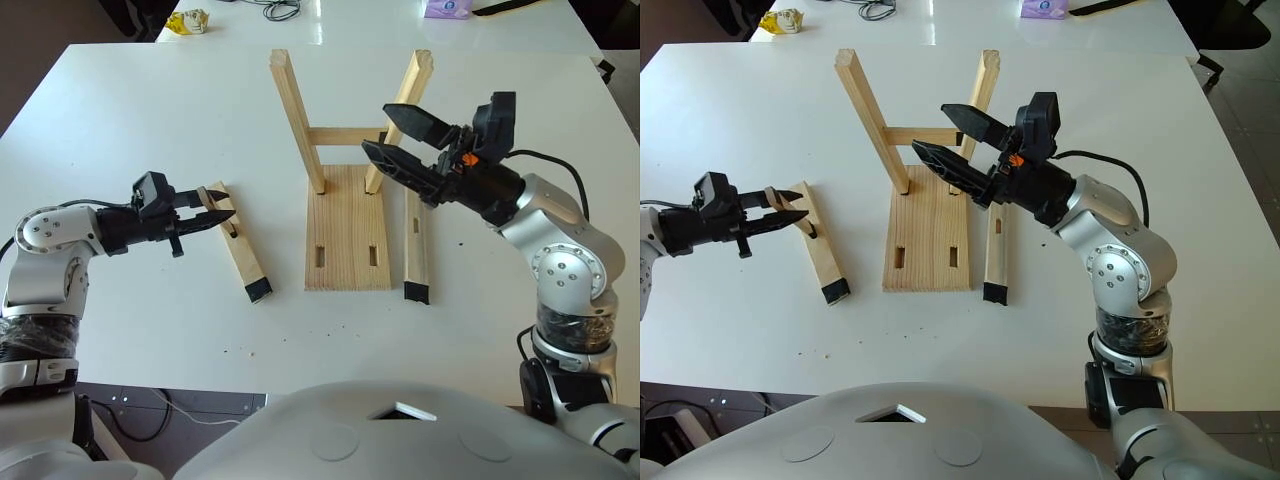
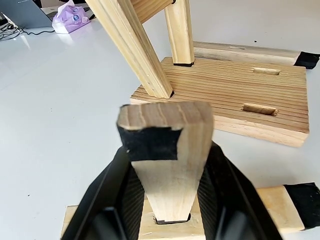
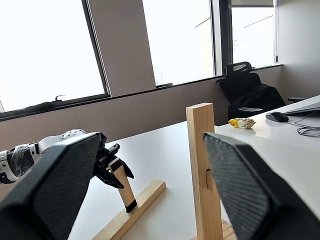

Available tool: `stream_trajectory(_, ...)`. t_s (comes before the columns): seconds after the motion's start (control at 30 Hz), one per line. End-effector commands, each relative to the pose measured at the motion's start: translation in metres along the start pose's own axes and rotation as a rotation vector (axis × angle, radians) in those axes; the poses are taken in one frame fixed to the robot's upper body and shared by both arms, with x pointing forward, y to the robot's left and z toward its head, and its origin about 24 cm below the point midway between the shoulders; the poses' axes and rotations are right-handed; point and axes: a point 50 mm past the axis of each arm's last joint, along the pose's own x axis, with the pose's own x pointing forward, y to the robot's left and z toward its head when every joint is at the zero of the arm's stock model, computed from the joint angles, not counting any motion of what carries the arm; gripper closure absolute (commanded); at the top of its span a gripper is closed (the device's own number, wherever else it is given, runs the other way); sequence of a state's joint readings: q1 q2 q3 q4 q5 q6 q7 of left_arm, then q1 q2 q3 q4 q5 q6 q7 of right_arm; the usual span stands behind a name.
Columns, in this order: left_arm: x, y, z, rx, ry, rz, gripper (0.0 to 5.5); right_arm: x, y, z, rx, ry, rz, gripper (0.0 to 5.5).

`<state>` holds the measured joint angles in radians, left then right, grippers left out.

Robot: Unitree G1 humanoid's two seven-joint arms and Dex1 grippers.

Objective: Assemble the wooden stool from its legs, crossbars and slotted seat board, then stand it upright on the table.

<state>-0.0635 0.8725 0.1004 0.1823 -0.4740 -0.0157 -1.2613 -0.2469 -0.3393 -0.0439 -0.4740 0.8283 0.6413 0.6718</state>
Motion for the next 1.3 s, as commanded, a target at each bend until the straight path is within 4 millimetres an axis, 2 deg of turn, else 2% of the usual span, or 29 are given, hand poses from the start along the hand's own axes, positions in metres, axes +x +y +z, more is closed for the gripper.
stream_trajectory(0.03, -0.002, -0.015, -0.034, -0.124, 0.135, -0.02, 4.19, 0.0, -0.002, 0.005, -0.005, -0.014, 0.005, 1.7)
stream_trajectory(0.23, -0.006, -0.006, -0.031, -0.164, 0.122, -0.012, 4.19, 0.001, -0.004, 0.007, -0.005, 0.0, 0.029, 1.7)
stream_trajectory(0.43, 0.001, 0.003, -0.023, -0.172, 0.085, -0.028, 4.19, 0.002, -0.005, 0.005, 0.005, 0.01, 0.044, 1.7)
stream_trajectory(0.73, 0.005, 0.003, -0.024, -0.168, 0.109, 0.002, 4.19, 0.002, -0.009, 0.008, 0.006, 0.002, 0.038, 1.7)
stream_trajectory(0.77, 0.005, 0.005, -0.023, -0.172, 0.111, 0.003, 3.82, 0.001, -0.01, 0.008, 0.006, 0.002, 0.033, 1.7)
stream_trajectory(0.97, 0.002, 0.023, -0.005, -0.141, 0.047, 0.088, 2.94, -0.002, -0.012, 0.003, 0.029, 0.013, 0.019, 1.7)
stream_trajectory(1.1, -0.006, 0.028, 0.01, -0.127, 0.012, 0.109, 2.93, -0.003, -0.012, -0.002, 0.046, 0.018, 0.004, 1.7)
stream_trajectory(1.3, -0.015, 0.012, 0.017, -0.138, 0.02, 0.053, 2.93, -0.008, -0.01, -0.011, 0.053, 0.045, -0.011, 1.7)
